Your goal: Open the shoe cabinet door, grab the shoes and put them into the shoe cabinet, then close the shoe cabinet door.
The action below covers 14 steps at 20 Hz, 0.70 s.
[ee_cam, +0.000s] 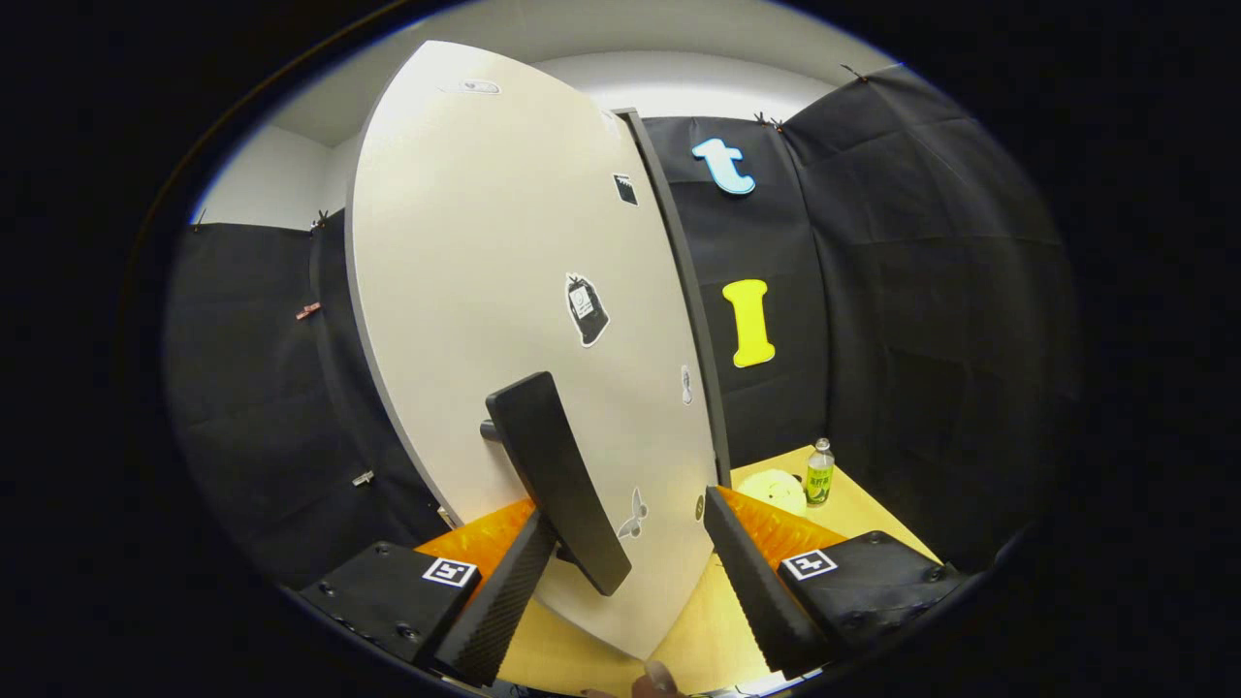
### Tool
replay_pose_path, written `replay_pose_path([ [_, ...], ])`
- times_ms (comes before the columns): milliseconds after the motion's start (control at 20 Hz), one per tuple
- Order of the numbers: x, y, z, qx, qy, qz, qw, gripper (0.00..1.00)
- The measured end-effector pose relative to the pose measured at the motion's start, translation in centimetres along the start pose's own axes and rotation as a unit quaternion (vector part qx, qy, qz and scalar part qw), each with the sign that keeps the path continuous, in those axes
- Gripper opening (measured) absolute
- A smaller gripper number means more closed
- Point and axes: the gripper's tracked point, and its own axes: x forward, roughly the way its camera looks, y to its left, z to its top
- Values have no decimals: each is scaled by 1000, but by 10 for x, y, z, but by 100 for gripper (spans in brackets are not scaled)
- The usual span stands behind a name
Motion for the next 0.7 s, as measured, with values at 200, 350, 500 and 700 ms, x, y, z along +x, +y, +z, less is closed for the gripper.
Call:
replay_pose_path([
  [200,7,43,-8,-6,2,25,1000,98],
  [350,7,66,-12,-18,1,40,999,98],
  [500,7,88,-12,-24,-7,51,998,98],
  [700,3,101,-12,-36,-17,51,998,98],
])
